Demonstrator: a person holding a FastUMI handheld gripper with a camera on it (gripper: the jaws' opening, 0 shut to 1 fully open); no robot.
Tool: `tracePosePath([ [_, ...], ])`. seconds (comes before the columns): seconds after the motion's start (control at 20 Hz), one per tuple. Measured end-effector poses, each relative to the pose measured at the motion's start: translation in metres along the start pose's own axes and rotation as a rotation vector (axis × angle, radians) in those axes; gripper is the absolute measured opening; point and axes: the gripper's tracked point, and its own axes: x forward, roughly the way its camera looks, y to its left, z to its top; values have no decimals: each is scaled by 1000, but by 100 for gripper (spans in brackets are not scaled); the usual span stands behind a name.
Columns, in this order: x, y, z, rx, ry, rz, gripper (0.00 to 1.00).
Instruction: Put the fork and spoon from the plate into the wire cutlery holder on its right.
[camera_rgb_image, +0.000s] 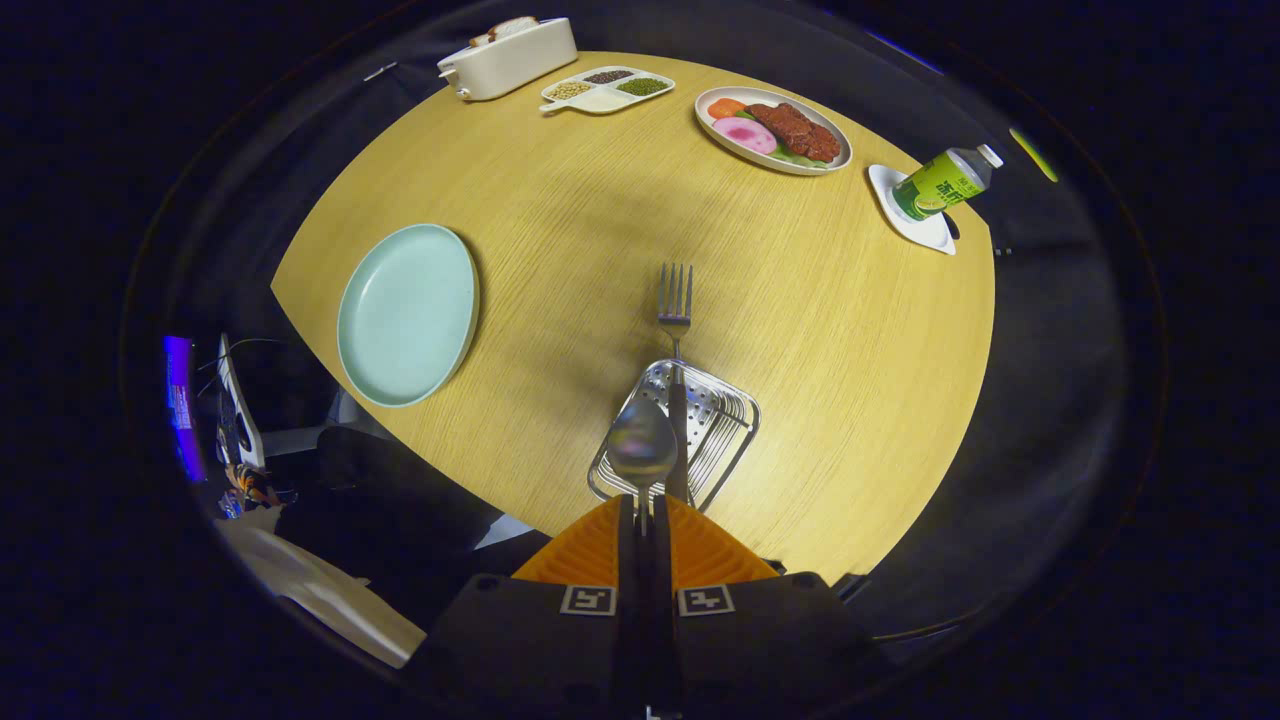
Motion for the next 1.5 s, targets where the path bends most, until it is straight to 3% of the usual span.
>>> tracePosePath([
  [0.55,-22,-10,29,142,-140,32,28],
  [0.6,-28,-19,38,151,-173,29,33],
  [0.7,-53,-23,48,191,-255,34,53],
  [0.8,-80,-23,56,247,-340,46,87],
  [0.95,-123,-27,67,298,-491,24,100],
  [1.5,-277,14,78,311,-1048,-84,99],
])
